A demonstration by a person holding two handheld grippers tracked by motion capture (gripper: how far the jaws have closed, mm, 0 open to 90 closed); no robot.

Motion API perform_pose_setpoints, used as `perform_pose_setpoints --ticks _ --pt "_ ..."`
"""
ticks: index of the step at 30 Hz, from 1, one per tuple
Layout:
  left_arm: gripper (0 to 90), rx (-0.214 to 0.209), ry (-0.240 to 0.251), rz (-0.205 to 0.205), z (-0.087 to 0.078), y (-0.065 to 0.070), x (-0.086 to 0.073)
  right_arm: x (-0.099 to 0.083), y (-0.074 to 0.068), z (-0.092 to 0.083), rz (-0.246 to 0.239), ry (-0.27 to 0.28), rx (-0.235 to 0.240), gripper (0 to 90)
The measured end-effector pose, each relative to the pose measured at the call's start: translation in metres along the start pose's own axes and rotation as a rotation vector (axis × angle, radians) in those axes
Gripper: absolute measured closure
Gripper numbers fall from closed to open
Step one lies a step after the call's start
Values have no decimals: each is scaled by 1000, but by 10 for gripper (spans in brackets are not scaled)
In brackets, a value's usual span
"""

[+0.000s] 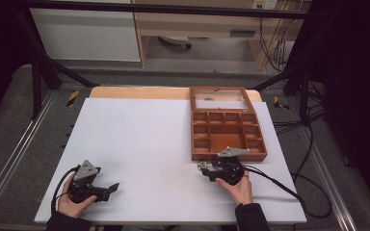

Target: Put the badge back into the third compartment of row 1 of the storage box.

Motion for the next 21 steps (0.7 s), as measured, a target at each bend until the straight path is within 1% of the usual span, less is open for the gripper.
perform_pose_setpoints --ticks 8,11,15,17,21 --pt "53 2 1 -2 0 0 0 2 1 8 6 -16 -6 503" --pt "53 3 1 -2 0 0 0 2 1 11 19 -21 -2 530" --pt "54 2 0 -2 0 0 0 2 1 12 34 -23 0 565" --pt "55 3 -1 -1 0 0 0 2 1 12 37 -25 10 587" --pt "55 3 -1 0 0 0 0 2 2 13 41 -24 5 627"
Point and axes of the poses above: each handheld gripper's, and its own axes: z roughly forward along the jaws, x roughly out of its top, y roughly to its right, the point moved 8 cm from there along z, roughly forward along the jaws, and after that the axes turned 9 degrees about y, right-handed, at the moved point
